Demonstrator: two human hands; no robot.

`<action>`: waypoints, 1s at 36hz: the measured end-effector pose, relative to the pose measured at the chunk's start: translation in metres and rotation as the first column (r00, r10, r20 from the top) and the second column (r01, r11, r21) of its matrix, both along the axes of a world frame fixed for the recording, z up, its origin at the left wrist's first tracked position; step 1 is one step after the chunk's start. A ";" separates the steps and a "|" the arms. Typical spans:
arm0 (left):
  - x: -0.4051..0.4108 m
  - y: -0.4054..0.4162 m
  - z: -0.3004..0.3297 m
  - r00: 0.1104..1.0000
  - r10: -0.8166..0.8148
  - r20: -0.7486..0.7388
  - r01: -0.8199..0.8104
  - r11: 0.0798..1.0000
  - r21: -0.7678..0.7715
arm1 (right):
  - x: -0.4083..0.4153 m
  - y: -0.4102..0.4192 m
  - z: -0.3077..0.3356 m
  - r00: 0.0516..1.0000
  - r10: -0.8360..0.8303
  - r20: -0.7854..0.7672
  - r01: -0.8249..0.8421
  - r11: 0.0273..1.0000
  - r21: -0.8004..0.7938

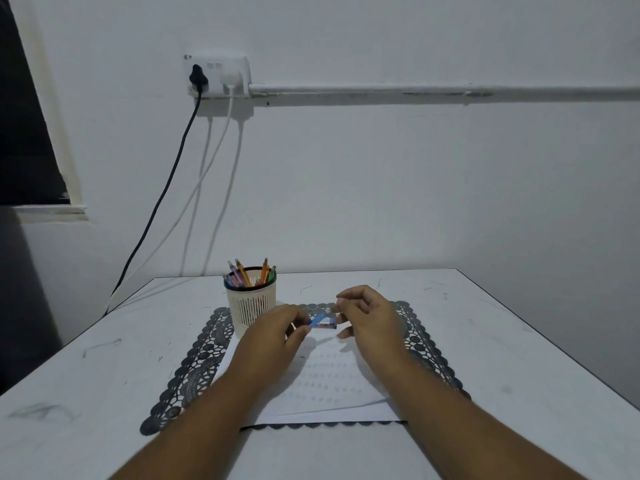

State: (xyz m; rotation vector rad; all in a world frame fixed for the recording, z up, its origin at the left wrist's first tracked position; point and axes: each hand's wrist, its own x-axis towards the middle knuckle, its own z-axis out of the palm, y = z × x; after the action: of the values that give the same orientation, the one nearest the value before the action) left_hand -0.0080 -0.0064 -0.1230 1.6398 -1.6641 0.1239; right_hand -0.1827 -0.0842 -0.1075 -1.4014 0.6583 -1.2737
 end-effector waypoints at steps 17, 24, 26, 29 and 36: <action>-0.007 0.003 0.001 0.999 -0.030 -0.040 0.030 0.999 0.010 | 0.001 0.007 -0.001 0.998 -0.038 -0.042 0.036 0.998 -0.052; -0.005 0.002 0.002 0.997 -0.028 -0.072 0.028 1.000 -0.002 | 0.003 0.007 -0.001 0.999 -0.047 -0.020 0.046 0.997 -0.064; -0.005 0.002 0.002 0.997 -0.023 -0.073 0.023 1.000 0.003 | 0.002 0.007 0.001 0.998 -0.068 0.006 0.068 0.995 -0.067; -0.006 0.002 0.003 0.997 -0.029 -0.073 0.029 1.000 0.001 | 0.000 0.008 0.003 0.998 -0.064 0.016 0.065 0.995 -0.075; -0.006 0.004 0.002 0.996 -0.040 -0.076 0.040 0.999 -0.009 | 0.002 0.009 -0.002 0.998 -0.059 -0.023 0.056 0.993 -0.101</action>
State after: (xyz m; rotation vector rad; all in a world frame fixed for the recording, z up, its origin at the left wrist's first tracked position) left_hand -0.0144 -0.0020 -0.1206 1.5855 -1.6358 0.0466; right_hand -0.1811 -0.0747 -0.1092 -1.4925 0.6640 -1.3522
